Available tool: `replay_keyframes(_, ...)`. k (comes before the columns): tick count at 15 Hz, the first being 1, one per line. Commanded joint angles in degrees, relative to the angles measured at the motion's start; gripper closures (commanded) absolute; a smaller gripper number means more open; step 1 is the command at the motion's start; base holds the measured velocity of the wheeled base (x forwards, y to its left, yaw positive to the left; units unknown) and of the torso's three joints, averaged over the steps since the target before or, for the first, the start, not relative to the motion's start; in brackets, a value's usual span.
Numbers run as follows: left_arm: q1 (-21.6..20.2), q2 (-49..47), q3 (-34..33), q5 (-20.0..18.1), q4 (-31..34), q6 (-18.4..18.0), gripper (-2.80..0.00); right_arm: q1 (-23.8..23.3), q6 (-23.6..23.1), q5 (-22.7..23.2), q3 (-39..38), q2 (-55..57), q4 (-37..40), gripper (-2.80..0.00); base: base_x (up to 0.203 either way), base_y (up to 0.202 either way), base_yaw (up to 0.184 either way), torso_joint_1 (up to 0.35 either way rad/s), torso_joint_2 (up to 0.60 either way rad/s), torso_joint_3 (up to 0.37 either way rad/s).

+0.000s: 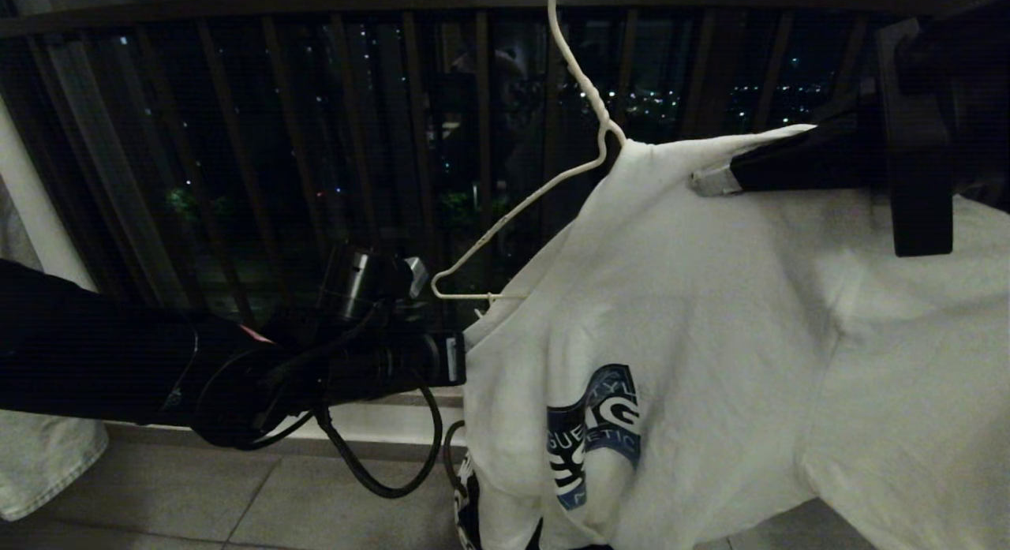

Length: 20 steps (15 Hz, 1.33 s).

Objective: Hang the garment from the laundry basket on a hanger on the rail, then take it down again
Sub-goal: Hang the clothes on the clothes rack

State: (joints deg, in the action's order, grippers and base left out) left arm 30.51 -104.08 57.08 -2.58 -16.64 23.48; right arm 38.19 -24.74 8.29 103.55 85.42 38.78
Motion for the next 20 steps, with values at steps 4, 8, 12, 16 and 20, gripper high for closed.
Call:
replay_keyframes(4,-0.03,3.09,-2.91,-9.74,-0.03,0.37,0.00,0.48,1.63,0.15,-0.01,-0.25,0.07,0.00,0.000,0.000,0.000,0.000,0.00,0.000)
replay_keyframes(8,-1.09,4.71,-4.92,-14.89,-2.67,2.13,0.00,0.48,3.03,0.36,0.06,-0.22,-0.34,0.00,0.000,0.000,0.000,0.000,0.00,0.000)
replay_keyframes(12,-3.62,6.14,-8.62,-22.31,-7.72,2.34,0.00,0.48,6.42,2.47,0.16,-0.88,-1.99,0.00,0.000,0.000,0.000,0.000,0.00,0.000)
replay_keyframes(16,-3.81,6.94,-10.38,-22.64,-12.61,3.98,0.00,0.44,11.20,5.77,0.04,-1.81,-4.17,0.00,0.000,0.000,0.000,0.000,0.00,0.000)
replay_keyframes(20,-5.71,8.37,-10.95,-22.73,-14.18,4.03,0.00,0.25,14.59,8.84,-1.73,-3.08,-6.11,0.00,0.000,0.000,0.000,0.000,0.00,0.000)
